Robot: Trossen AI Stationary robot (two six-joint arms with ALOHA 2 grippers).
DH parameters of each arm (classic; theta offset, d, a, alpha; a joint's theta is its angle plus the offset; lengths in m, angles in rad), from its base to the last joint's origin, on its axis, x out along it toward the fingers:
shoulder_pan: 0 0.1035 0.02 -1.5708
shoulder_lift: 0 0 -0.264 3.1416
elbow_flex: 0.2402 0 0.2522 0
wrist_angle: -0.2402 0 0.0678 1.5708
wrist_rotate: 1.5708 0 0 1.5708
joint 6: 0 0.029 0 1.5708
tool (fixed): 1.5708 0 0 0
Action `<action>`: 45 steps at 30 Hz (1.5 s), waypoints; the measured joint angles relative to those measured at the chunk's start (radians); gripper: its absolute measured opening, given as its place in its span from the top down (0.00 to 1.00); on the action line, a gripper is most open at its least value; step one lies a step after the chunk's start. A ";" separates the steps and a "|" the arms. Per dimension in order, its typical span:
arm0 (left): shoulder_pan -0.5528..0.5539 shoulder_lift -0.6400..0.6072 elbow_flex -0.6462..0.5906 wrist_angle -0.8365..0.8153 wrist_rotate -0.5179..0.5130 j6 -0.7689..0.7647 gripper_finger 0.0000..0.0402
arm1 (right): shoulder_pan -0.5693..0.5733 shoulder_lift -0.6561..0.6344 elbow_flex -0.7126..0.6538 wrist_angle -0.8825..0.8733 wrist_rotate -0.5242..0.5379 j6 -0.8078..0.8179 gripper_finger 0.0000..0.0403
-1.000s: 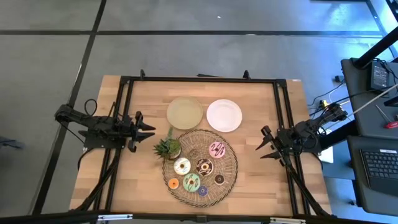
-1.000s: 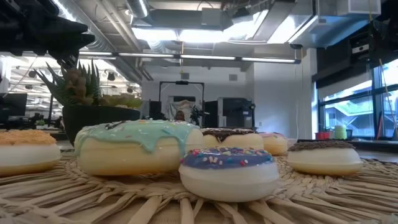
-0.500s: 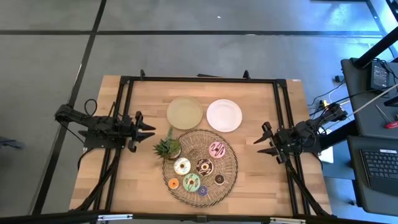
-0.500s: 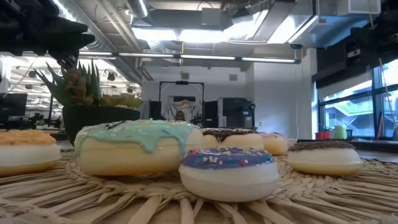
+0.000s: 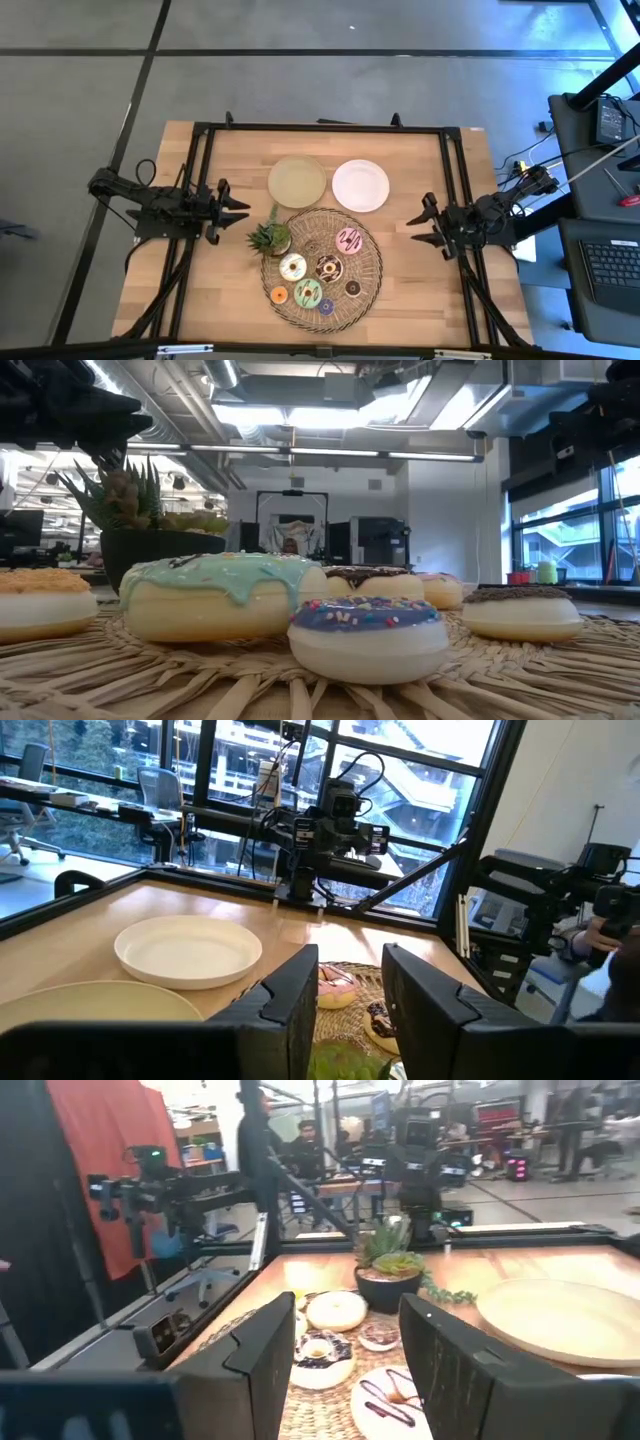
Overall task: Pick & Place donuts
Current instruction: Put the large pink donut on the white plate
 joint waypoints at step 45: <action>0.000 0.000 0.000 0.047 -0.237 0.061 0.75 | -0.442 1.298 0.591 -0.008 -0.309 -0.007 0.55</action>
